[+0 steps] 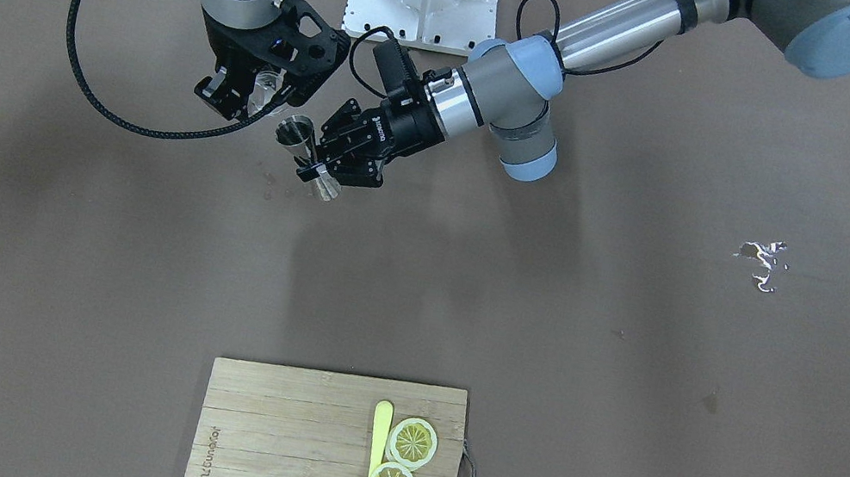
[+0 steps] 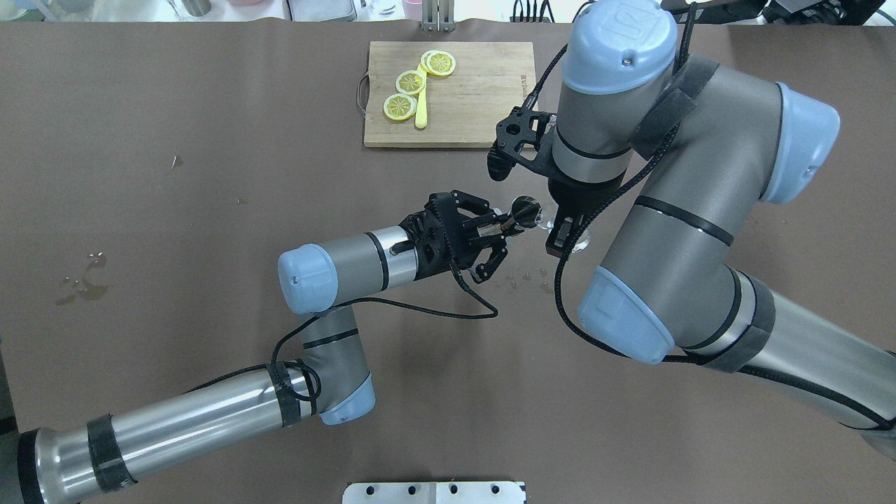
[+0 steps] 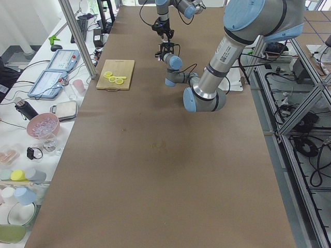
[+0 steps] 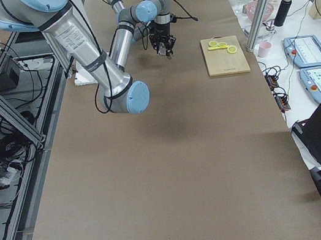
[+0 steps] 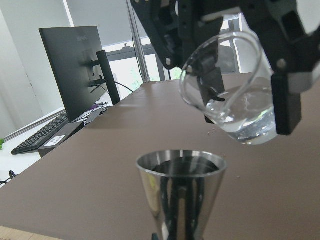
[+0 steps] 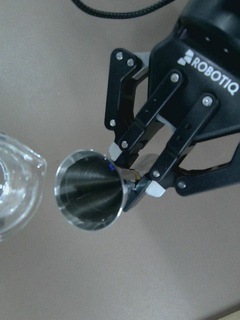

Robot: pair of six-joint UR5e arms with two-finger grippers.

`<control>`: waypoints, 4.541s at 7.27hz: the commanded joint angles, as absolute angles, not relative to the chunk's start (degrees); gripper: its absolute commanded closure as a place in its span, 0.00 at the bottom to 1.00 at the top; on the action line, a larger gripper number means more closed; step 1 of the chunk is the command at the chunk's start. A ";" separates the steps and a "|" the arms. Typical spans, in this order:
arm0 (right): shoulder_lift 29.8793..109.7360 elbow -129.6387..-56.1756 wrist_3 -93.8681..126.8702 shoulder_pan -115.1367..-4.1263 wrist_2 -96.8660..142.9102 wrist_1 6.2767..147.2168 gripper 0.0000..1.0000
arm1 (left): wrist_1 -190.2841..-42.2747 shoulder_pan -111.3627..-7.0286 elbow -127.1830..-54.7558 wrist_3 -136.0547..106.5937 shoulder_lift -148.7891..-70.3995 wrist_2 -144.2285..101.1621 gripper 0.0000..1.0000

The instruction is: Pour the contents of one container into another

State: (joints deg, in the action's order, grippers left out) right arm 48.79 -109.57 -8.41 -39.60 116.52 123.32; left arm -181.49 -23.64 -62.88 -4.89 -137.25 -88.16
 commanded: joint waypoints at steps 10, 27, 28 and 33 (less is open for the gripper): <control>37.09 -98.26 -10.02 -39.46 114.61 140.17 1.00 | -182.72 -23.64 -62.49 -4.92 -137.37 -87.71 1.00; 40.58 -104.30 -13.28 -41.04 113.64 138.99 1.00 | -183.34 -23.47 -62.40 -5.01 -137.81 -87.71 1.00; 43.04 -106.24 -13.10 -41.83 113.73 135.21 1.00 | -183.34 -23.47 -62.49 -5.01 -137.90 -87.71 1.00; 56.91 -113.64 -12.66 -50.87 117.59 120.38 1.00 | -183.43 -23.55 -63.28 -5.10 -138.52 -87.63 1.00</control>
